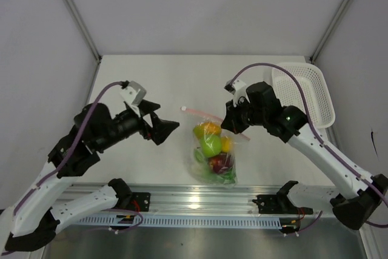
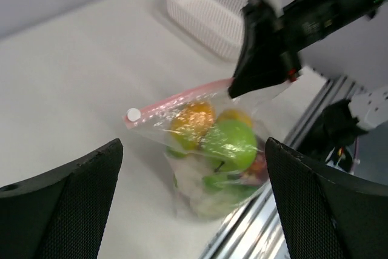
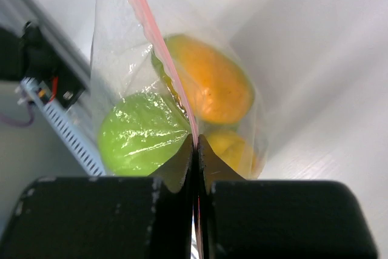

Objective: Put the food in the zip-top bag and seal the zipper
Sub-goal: Place the zipper food storage bag at the center of the board, then reset both arms

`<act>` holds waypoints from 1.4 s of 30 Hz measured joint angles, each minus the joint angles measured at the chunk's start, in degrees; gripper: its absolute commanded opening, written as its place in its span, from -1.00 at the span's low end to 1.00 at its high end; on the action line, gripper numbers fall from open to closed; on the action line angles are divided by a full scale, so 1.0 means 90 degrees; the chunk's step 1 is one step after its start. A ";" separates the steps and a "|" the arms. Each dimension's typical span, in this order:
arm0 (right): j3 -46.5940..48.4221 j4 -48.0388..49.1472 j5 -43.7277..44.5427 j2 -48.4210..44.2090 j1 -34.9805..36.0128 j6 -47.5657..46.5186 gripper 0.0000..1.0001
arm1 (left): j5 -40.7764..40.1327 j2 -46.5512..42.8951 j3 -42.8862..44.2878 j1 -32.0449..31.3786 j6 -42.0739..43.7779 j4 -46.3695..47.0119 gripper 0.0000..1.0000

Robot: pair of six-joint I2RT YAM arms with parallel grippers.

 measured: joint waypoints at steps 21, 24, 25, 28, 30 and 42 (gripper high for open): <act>0.2244 0.1020 0.1528 0.4454 -0.2637 -0.0022 -0.55 | 0.1530 -0.0872 -0.1477 0.0002 -0.0962 0.1190 0.99; 0.2754 0.0988 0.1855 0.4782 -0.2640 0.0007 0.19 | 0.1664 -0.0976 -0.1617 0.0002 -0.1061 0.1236 0.99; 0.2941 0.0928 0.1996 0.4879 -0.2637 0.0002 0.30 | 0.1690 -0.1015 -0.1666 0.0002 -0.1088 0.1268 0.99; 0.3439 0.0707 0.2397 0.5078 -0.2628 0.0058 0.94 | 0.1693 -0.1132 -0.1778 0.0002 -0.1149 0.1256 0.99; 0.3694 0.0515 0.2662 0.5134 -0.2596 0.0070 0.99 | 0.1681 -0.1171 -0.1802 0.0002 -0.1168 0.1212 0.99; 0.1838 -0.0316 0.4444 0.2866 -0.1576 0.1052 0.99 | 0.1571 -0.1253 -0.2249 0.0002 -0.1600 0.1231 0.99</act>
